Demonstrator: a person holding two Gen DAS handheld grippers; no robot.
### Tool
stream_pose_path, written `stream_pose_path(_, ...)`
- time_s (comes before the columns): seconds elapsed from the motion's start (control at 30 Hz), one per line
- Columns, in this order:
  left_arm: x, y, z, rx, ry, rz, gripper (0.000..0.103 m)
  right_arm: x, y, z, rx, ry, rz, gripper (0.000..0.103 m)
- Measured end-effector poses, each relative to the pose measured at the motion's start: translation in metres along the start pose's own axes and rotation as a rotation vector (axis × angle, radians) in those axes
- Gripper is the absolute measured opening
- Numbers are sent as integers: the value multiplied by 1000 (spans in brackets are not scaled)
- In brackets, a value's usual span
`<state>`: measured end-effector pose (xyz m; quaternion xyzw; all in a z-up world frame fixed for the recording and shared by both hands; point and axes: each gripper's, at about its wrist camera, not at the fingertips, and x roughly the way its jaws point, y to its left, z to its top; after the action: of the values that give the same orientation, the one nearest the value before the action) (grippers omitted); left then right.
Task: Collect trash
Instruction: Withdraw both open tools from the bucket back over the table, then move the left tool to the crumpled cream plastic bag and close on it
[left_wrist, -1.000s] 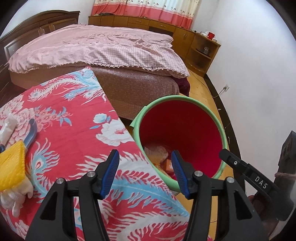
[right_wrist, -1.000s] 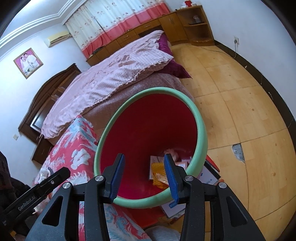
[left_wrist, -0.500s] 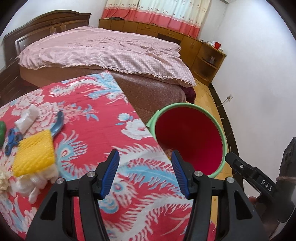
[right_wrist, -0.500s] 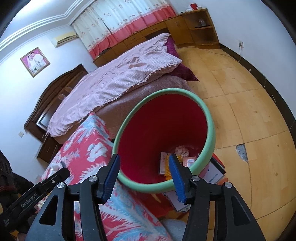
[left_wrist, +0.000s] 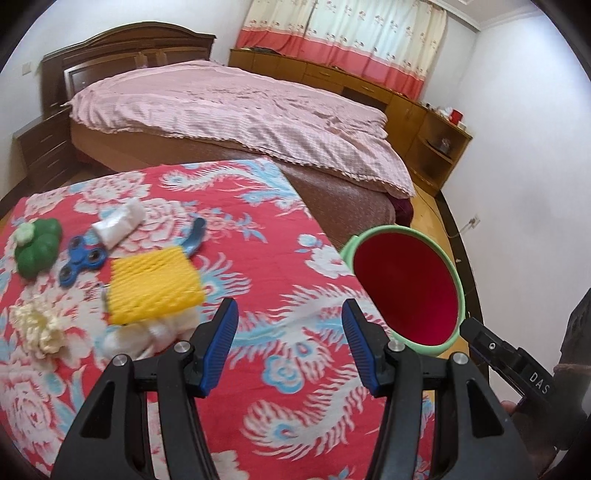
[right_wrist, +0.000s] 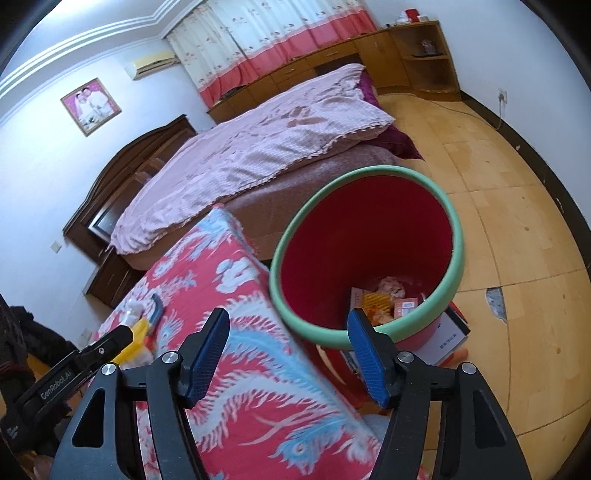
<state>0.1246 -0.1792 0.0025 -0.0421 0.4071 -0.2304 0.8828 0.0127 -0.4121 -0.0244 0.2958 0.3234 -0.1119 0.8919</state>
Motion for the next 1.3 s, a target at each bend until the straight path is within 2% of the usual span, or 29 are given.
stream_pose_path(0.3, -22, 39, -3, -61, -40, 54, 58, 1, 24, -13, -39, 27, 32, 68)
stream_pose_path(0.83, -49, 124, -10, -185, -83, 193, 58, 11, 60, -30, -101, 71, 45, 68)
stream_pose_path(1.13, -50, 181, -14, -255, -53, 293, 58, 21, 77, -39, -136, 92, 42, 68)
stream_pose_path(1.3, -43, 206, -18, -298, -25, 320, 58, 26, 87, -43, -153, 104, 38, 68)
